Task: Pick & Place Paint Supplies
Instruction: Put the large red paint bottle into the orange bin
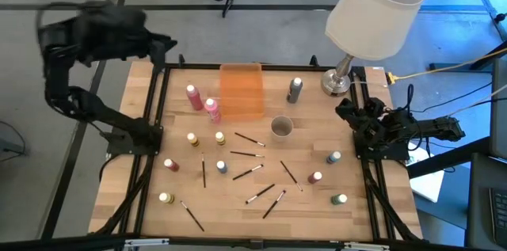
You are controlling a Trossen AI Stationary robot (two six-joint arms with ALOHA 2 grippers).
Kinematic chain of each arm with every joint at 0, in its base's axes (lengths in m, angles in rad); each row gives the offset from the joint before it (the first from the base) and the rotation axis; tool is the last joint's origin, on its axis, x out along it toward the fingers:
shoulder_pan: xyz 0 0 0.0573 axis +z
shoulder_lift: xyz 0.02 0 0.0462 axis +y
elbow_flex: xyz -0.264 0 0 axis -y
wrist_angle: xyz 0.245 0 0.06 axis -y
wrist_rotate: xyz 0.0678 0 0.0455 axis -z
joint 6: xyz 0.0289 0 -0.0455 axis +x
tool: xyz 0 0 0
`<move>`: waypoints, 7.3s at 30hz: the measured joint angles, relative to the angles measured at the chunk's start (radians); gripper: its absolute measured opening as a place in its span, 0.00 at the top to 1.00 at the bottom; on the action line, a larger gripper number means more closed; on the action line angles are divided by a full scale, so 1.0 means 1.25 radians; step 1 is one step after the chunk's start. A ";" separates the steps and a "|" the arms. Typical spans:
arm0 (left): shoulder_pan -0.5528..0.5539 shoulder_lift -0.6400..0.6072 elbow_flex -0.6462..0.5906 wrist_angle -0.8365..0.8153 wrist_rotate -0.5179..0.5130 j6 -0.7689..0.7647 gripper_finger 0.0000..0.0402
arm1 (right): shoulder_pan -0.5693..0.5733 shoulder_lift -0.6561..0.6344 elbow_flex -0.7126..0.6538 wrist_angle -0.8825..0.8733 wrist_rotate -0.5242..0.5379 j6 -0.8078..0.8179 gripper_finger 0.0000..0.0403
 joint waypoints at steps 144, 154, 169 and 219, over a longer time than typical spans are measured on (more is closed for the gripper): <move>0.254 0.162 -0.714 0.089 0.185 -0.001 0.43 | 0.001 0.000 -0.001 -0.147 -0.067 0.090 0.45; 0.254 0.162 -0.714 0.086 0.197 -0.008 0.43 | 0.001 0.000 -0.001 -0.147 -0.066 0.090 0.45; 0.254 0.162 -0.714 0.085 0.195 -0.010 0.43 | 0.001 0.000 -0.001 -0.150 -0.066 0.090 0.45; 0.254 0.162 -0.715 0.083 0.192 -0.002 0.43 | 0.001 0.000 0.000 -0.156 -0.077 0.090 0.45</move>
